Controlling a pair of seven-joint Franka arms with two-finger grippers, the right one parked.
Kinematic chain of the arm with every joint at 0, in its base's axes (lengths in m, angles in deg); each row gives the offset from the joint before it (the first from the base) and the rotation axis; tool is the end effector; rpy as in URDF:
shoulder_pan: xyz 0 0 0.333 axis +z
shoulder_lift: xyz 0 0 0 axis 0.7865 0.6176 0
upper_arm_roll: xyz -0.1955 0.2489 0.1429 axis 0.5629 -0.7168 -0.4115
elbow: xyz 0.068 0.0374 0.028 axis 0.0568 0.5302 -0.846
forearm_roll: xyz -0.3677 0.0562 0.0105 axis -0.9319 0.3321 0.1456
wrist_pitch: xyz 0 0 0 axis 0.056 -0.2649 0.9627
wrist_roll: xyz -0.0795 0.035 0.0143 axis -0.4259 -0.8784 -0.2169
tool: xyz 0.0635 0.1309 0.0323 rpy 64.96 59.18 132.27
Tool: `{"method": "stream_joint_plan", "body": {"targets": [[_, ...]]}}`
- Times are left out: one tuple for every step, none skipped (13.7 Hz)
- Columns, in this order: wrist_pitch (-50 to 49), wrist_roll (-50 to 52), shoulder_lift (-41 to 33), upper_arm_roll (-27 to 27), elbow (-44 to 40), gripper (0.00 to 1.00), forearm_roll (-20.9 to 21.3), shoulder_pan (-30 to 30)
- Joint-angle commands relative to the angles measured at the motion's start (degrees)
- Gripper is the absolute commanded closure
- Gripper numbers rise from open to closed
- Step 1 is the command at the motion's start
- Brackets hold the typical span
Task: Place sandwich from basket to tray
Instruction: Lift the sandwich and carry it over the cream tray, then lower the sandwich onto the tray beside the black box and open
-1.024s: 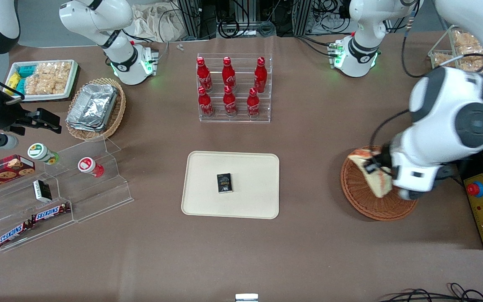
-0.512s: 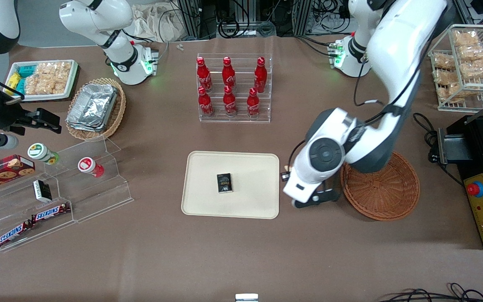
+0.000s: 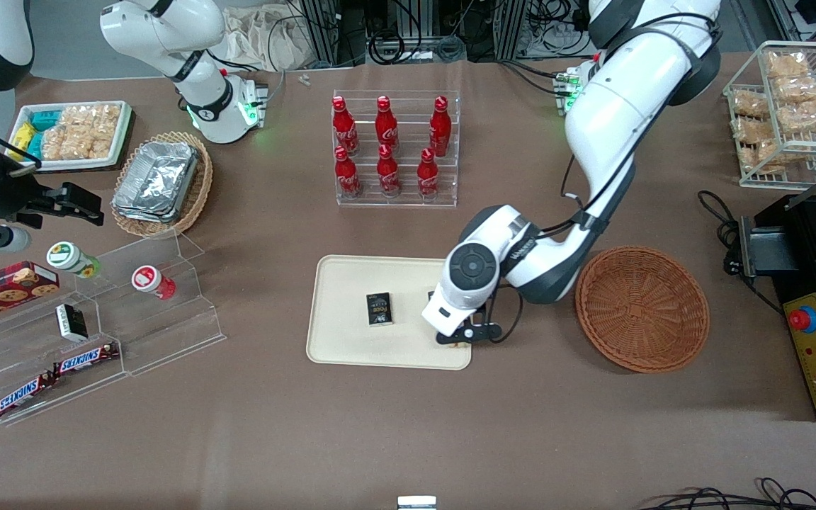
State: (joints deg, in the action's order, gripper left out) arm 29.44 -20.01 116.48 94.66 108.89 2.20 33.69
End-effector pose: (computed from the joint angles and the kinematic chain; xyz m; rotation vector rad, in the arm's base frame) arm 0.5967 -0.4330 0.2261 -3.1100 -0.1331 0.1407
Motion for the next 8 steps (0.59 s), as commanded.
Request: {"method": "stream_joint_plan", "body": {"targets": [[-0.35,1.14,2.14,-0.49,-2.78,0.00,3.01,-1.34],[-0.35,1.93,1.88,-0.49,-2.87,0.00,2.93,-1.43],[-0.44,2.72,1.35,-0.49,-3.04,0.00,2.93,-1.43],[-0.61,3.25,0.39,-0.49,-3.05,0.00,2.93,-1.34],[-0.87,3.69,-0.58,-0.49,-3.05,0.00,3.02,-1.34],[-1.14,4.21,-2.15,-0.49,-2.96,0.00,3.02,-0.99],[-1.75,5.61,-3.91,-0.49,-2.87,0.00,2.93,-0.64],[-3.67,7.54,-6.36,-0.49,-2.87,0.00,2.93,0.32]]}}
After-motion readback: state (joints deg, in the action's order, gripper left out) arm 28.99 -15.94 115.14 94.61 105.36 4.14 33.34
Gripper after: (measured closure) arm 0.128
